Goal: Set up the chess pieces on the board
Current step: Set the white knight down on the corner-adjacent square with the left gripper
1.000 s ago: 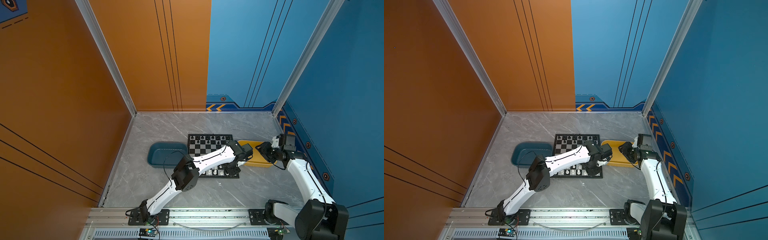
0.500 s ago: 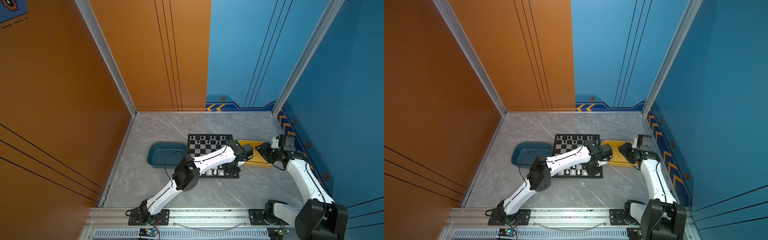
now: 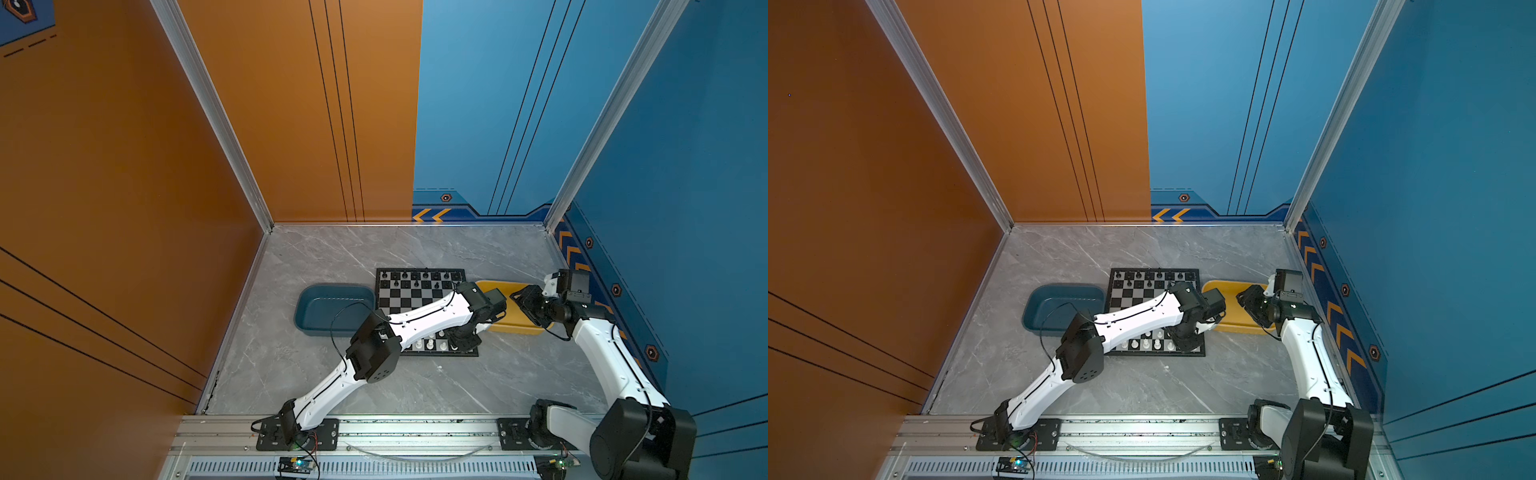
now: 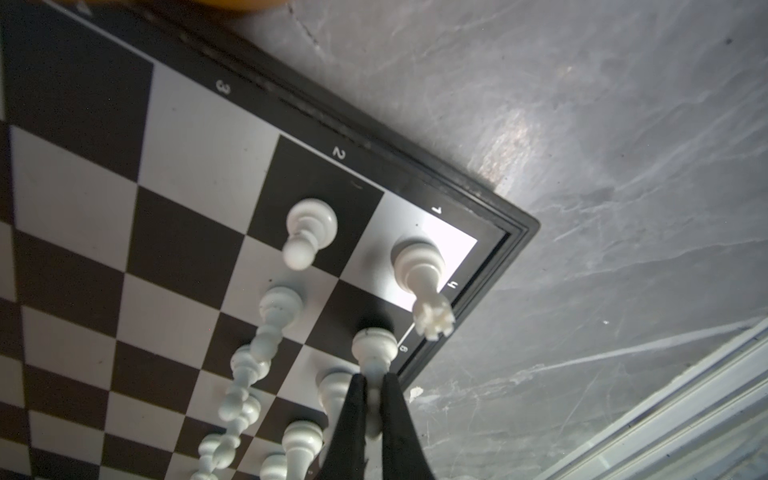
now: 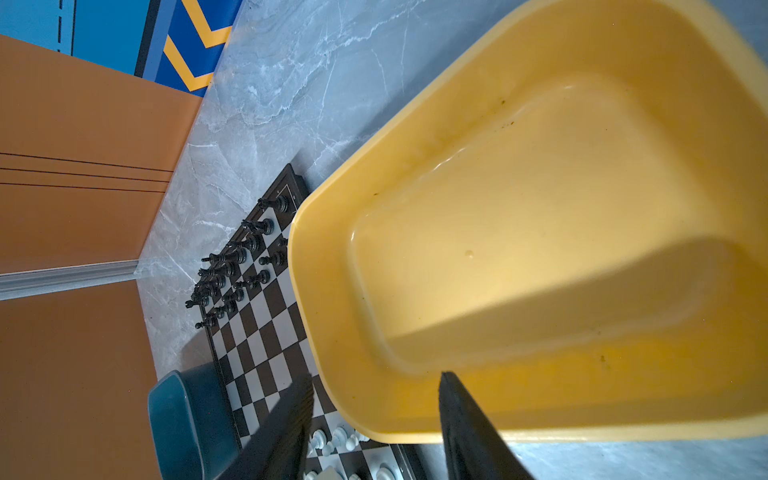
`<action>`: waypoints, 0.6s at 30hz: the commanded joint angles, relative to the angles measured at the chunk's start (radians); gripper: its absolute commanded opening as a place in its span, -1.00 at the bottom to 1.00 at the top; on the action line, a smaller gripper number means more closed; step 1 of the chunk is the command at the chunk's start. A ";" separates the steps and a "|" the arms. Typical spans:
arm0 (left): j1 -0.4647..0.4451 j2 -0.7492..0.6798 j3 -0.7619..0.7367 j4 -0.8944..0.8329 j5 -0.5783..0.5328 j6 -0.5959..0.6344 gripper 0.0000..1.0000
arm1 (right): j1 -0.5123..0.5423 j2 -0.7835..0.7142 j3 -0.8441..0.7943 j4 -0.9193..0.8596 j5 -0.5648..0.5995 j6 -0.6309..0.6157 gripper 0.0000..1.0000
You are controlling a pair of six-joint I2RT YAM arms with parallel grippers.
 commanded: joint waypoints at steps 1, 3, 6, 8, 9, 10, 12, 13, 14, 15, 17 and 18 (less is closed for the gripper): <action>-0.001 0.028 0.030 -0.041 -0.018 0.010 -1.00 | -0.007 0.003 -0.017 0.018 -0.017 -0.011 0.03; -0.001 0.030 0.030 -0.041 -0.016 0.010 -1.00 | -0.007 0.004 -0.016 0.018 -0.019 -0.011 0.03; -0.001 0.032 0.031 -0.041 -0.017 0.010 -0.99 | -0.006 0.004 -0.016 0.019 -0.018 -0.011 0.03; -0.001 0.034 0.031 -0.041 -0.017 0.010 -0.98 | -0.007 0.004 -0.017 0.019 -0.018 -0.011 0.03; 0.000 0.034 0.033 -0.041 -0.017 0.010 -0.97 | -0.007 0.004 -0.018 0.019 -0.018 -0.011 0.03; -0.001 0.034 0.033 -0.041 -0.017 0.010 -0.97 | -0.007 0.005 -0.019 0.019 -0.018 -0.011 0.04; -0.001 0.036 0.034 -0.040 -0.017 0.010 -0.96 | -0.007 0.004 -0.018 0.019 -0.018 -0.011 0.03; 0.000 0.037 0.034 -0.040 -0.018 0.009 -0.96 | -0.007 0.004 -0.020 0.019 -0.018 -0.011 0.04; 0.001 0.038 0.036 -0.042 -0.018 0.009 -0.96 | -0.007 0.004 -0.019 0.020 -0.018 -0.011 0.04; 0.000 0.040 0.037 -0.041 -0.018 0.008 -0.96 | -0.007 0.004 -0.020 0.021 -0.019 -0.009 0.03; 0.001 0.042 0.039 -0.040 -0.017 0.008 -0.96 | -0.007 0.004 -0.020 0.021 -0.019 -0.010 0.03; 0.001 0.042 0.039 -0.041 -0.017 0.008 -0.95 | -0.007 0.004 -0.020 0.021 -0.019 -0.009 0.03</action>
